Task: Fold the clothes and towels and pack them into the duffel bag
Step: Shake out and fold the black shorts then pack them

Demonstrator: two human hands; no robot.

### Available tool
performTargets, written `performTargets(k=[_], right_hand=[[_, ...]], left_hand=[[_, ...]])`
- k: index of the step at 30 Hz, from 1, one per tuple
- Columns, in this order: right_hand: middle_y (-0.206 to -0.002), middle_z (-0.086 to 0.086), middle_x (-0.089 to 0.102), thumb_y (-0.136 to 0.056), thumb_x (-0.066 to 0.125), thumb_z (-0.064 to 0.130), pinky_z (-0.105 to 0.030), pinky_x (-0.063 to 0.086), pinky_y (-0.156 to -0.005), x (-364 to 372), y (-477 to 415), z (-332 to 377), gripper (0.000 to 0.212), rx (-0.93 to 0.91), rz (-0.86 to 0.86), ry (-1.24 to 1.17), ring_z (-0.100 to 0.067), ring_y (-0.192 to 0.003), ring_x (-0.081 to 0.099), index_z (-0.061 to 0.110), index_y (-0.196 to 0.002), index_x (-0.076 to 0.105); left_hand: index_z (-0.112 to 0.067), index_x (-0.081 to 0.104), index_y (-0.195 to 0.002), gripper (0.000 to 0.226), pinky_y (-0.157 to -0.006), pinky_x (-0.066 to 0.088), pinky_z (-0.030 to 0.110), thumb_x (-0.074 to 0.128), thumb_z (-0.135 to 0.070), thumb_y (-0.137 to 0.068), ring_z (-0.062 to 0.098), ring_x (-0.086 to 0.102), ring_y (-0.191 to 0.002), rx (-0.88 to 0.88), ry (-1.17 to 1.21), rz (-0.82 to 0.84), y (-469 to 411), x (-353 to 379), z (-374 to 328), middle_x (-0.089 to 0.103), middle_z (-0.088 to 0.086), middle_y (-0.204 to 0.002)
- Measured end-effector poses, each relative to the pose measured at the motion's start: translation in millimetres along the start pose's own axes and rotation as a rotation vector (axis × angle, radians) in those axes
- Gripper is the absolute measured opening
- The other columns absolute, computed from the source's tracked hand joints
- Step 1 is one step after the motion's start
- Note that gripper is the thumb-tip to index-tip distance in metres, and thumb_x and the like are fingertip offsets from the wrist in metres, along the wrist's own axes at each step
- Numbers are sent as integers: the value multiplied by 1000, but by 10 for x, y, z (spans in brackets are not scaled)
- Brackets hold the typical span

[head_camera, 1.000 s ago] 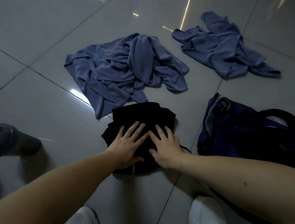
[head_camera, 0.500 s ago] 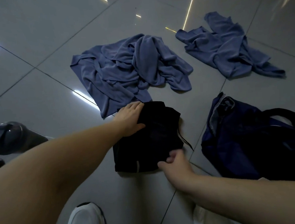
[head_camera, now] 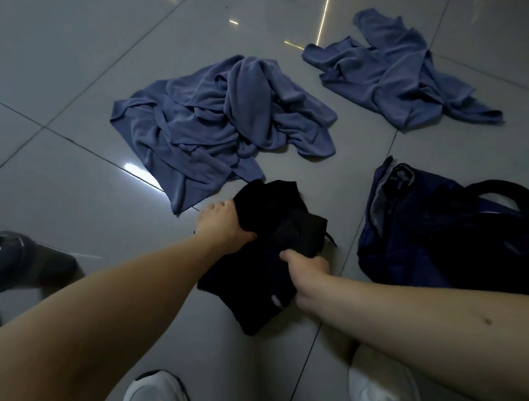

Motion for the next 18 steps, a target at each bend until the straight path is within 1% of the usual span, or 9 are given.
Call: performTargets(k=[1, 3, 5, 6, 8, 10, 13, 16, 18], right_hand=[[-107, -12, 62, -91, 67, 22, -28, 52, -53, -41, -21, 81, 30, -56, -9, 50, -29, -84, 61, 7, -113, 52], [-122, -11, 61, -92, 62, 25, -35, 54, -75, -100, -83, 244, 41, -209, -39, 181, -29, -100, 61, 10, -130, 52], [-133, -9, 57, -92, 61, 24, -40, 53, -92, -125, -74, 407, 53, -333, -77, 311, -31, -114, 59, 14, -141, 45], [-134, -9, 56, -92, 60, 23, -42, 52, -96, -142, -82, 464, 55, -370, -92, 366, -32, -116, 58, 14, -143, 42], [-132, -12, 56, -93, 58, 20, -42, 52, -96, -159, -110, 544, 52, -406, -115, 447, -33, -113, 59, 11, -141, 41], [-131, -13, 56, -94, 56, 17, -41, 52, -94, -156, -128, 589, 50, -425, -112, 490, -33, -113, 59, 10, -141, 40], [-133, -12, 56, -94, 56, 14, -42, 51, -97, -158, -161, 626, 50, -433, -110, 502, -34, -117, 58, 13, -142, 41], [-133, -11, 57, -94, 56, 13, -38, 48, -97, -204, -210, 660, 49, -444, -126, 513, -33, -118, 58, 15, -142, 44], [-132, -11, 58, -94, 55, 12, -38, 48, -96, -230, -231, 675, 48, -442, -124, 529, -33, -117, 59, 16, -140, 46]], left_hand=[[-14, 46, -133, 87, -104, 41, 46, 68, -71, -70, 35, 42, -127, -43, 24, 32, 14, 21, 21, 50, 14, -132], [-17, 47, -136, 93, -108, 36, 49, 63, -78, -68, 36, 34, -133, -119, 104, 62, 49, 38, 53, 42, 14, -138], [-15, 48, -136, 93, -110, 35, 50, 64, -77, -69, 38, 31, -133, -180, 236, 65, 92, 40, 53, 39, 15, -138], [-12, 47, -136, 91, -110, 36, 49, 66, -73, -71, 39, 32, -132, -203, 286, 57, 117, 41, 35, 38, 16, -138], [-6, 43, -135, 90, -108, 39, 47, 73, -63, -72, 39, 36, -129, -244, 364, 28, 170, 48, -1, 35, 16, -138], [-3, 36, -135, 94, -103, 45, 46, 78, -57, -71, 38, 46, -122, -293, 464, 11, 198, 67, -18, 31, 15, -138], [-5, 30, -137, 104, -99, 49, 49, 81, -62, -66, 39, 51, -119, -373, 572, 31, 175, 93, -5, 35, 15, -137], [-2, 39, -134, 103, -90, 54, 43, 83, -62, -64, 36, 58, -113, -424, 732, 93, 143, 108, 1, 52, 16, -129], [1, 48, -132, 96, -90, 55, 40, 84, -59, -66, 35, 62, -111, -427, 766, 152, 150, 124, -15, 60, 17, -125]])
Point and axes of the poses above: each hand's wrist, its own y-axis away from the middle knuckle, its own x-axis out of the palm, z = x × y, the point moved 6 cm from there along -y, towards the middle knuckle
